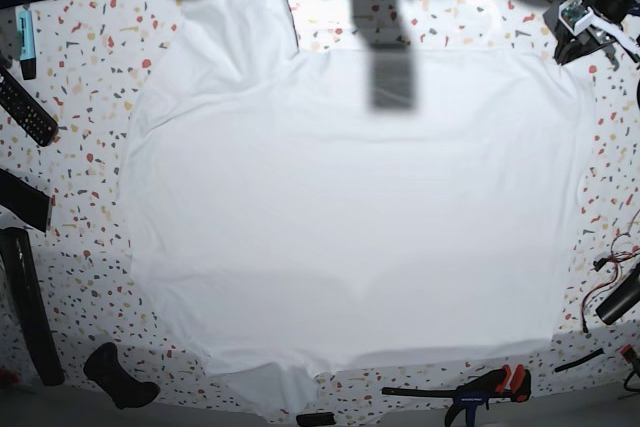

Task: Fold the T-shirt properly
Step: 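Move the left gripper down over the shirt's shoulder edge, then lower the right gripper and grasp the white shirt near the collar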

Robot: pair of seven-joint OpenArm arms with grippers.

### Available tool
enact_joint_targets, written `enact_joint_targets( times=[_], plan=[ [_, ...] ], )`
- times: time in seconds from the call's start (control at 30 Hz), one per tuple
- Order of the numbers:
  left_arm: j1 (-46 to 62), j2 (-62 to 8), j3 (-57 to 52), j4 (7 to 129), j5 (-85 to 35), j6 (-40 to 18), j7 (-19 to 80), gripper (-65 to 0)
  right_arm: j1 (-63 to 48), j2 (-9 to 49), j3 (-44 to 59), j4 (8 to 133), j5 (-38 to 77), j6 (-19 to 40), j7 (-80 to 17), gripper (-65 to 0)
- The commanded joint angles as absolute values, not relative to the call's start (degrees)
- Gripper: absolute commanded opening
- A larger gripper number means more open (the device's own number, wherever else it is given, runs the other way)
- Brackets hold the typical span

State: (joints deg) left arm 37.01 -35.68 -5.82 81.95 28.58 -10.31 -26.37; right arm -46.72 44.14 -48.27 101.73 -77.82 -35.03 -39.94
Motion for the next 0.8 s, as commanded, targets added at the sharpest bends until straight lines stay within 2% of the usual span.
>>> enact_joint_targets(
  times=[0.0, 0.63, 0.77],
  plan=[
    [37.45, -36.69, -6.15, 82.48, 27.83, -9.89, -27.09, -65.0, -47.46, 44.6, -48.4, 102.48, -78.94, -36.47, -39.7, -65.0],
    [36.67, -36.69, -6.15, 82.52, 27.99, -9.82, -27.11, -65.0, -46.15, 44.4, -48.4, 102.69, -78.76, -35.83, -41.63, -65.0],
    [35.4, -36.69, -6.15, 82.54, 27.99, -9.85, -27.11, -65.0, -42.0, 42.63, -48.4, 102.74, -72.84, -32.99, -41.32, -65.0]
  ],
)
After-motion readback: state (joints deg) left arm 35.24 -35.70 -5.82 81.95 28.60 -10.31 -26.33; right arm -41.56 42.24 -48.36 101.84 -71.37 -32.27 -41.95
